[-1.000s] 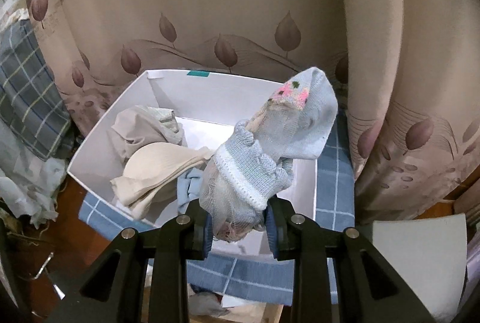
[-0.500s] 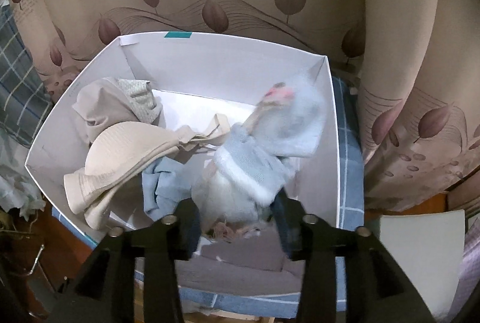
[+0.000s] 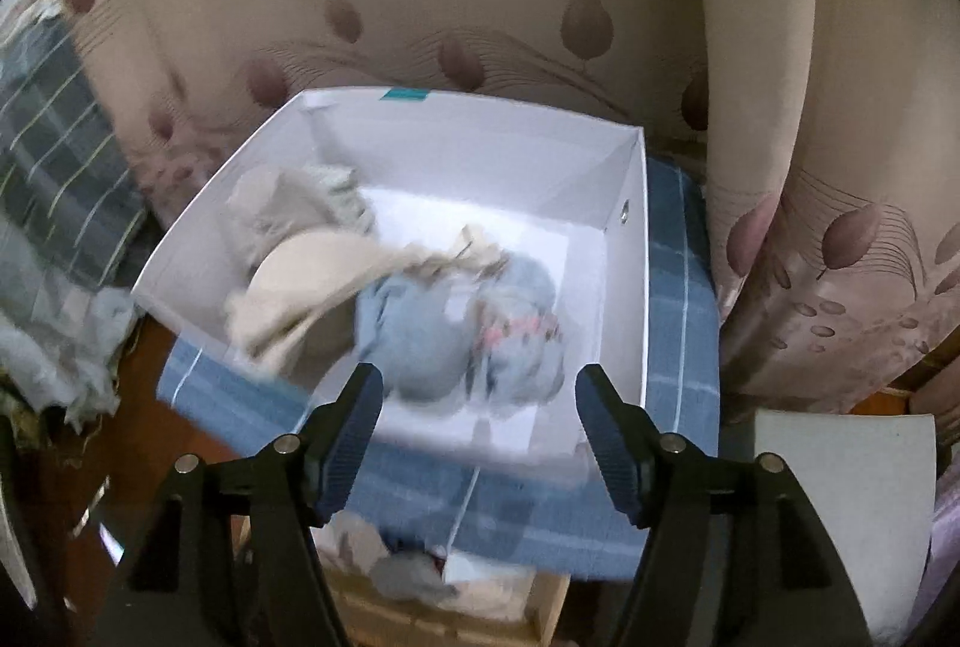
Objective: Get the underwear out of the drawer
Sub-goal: 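Open the right tool to release the sock and return it to the drawer, then grasp the grey sock in the drawer with the right tool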
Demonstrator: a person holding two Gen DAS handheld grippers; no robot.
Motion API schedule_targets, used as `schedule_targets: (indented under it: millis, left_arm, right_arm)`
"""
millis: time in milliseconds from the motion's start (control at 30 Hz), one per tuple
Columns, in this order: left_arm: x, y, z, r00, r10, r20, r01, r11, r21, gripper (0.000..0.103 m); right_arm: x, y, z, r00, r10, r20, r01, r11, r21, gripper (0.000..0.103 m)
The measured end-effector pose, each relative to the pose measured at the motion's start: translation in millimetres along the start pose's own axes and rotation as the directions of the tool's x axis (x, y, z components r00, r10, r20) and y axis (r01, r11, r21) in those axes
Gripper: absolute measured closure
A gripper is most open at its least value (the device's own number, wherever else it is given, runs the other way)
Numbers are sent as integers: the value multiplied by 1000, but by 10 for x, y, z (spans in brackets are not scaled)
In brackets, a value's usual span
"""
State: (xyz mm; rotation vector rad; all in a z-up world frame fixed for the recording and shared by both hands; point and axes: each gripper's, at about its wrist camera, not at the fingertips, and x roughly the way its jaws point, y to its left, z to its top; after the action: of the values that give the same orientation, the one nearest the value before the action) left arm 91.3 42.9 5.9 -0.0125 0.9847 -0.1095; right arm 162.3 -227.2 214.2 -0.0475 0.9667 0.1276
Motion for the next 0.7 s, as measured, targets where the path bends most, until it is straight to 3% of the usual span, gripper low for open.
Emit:
schedule_targets:
  millis: [167, 333, 533, 700]
  left_arm:
    - [6, 4, 0, 1000, -1, -1, 1, 1000, -6, 54]
    - [18, 35, -6, 1000, -7, -6, 7, 1000, -22, 54]
    - [20, 141, -5, 1000, -27, -8, 26, 997, -66, 54]
    - [12, 296, 7, 998, -55, -1, 54, 988, -145, 54]
  right_arm:
    - [-99, 119, -384, 998, 26, -62, -28, 999, -42, 38]
    - [86, 235, -819, 977, 65, -201, -74, 997, -36, 36]
    - [657, 346, -1306, 923, 106, -370, -108, 994, 15, 36]
    - [1264, 479, -1634, 851, 176, -494, -134, 984, 119, 36]
